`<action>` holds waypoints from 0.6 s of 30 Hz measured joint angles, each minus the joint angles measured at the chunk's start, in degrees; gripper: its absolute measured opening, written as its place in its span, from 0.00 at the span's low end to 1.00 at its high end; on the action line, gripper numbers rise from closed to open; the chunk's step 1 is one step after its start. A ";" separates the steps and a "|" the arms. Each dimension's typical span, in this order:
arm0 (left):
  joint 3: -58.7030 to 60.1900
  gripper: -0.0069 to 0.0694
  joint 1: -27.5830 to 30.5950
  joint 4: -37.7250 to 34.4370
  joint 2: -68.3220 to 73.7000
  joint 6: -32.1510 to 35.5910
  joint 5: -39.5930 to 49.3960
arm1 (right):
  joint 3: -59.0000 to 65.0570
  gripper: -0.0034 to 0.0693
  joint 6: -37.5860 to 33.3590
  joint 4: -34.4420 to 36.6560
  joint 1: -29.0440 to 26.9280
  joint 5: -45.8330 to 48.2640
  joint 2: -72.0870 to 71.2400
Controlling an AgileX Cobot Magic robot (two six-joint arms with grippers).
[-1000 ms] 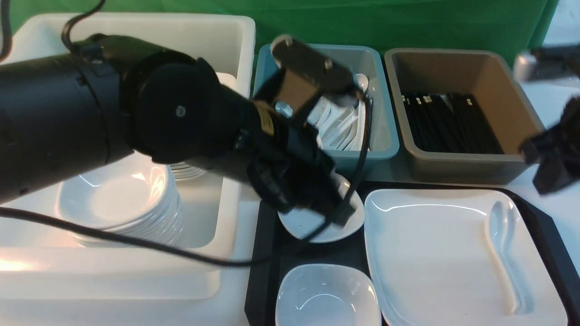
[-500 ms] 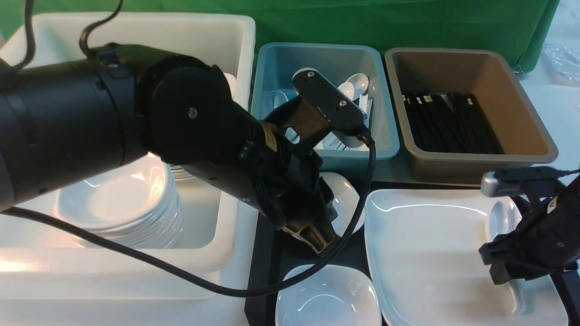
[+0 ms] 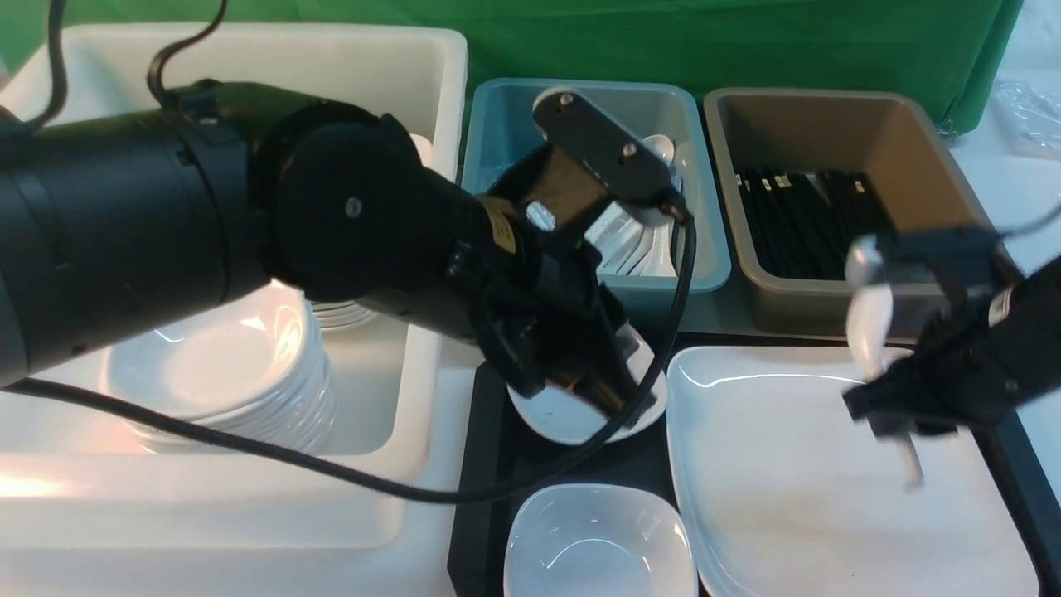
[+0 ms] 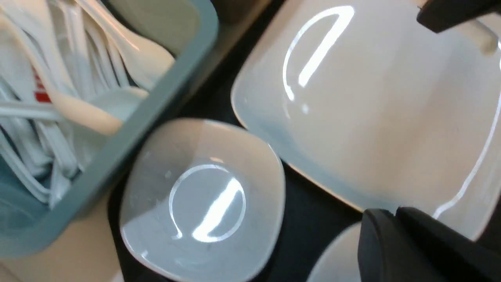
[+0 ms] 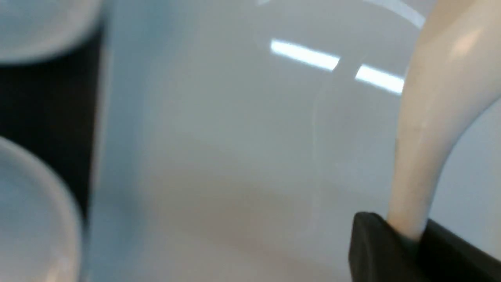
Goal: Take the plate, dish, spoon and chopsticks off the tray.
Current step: Use the right arm to grab a soup spoon from the plate, then use the right arm to put the soup spoon into the small storage box in the middle
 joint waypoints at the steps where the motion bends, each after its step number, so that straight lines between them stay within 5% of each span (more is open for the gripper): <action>1: -0.11 0.11 0.36 0.20 -0.05 -0.79 -1.89 | -2.29 0.16 -0.05 0.08 1.26 -0.12 -0.92; 11: -2.95 0.11 12.37 1.33 -4.76 -16.71 -15.69 | -33.90 0.16 -1.72 0.89 6.65 -3.11 12.70; 18: -2.96 0.11 15.71 1.79 -5.86 -18.55 -12.05 | -56.19 0.17 0.54 0.95 7.15 0.25 33.36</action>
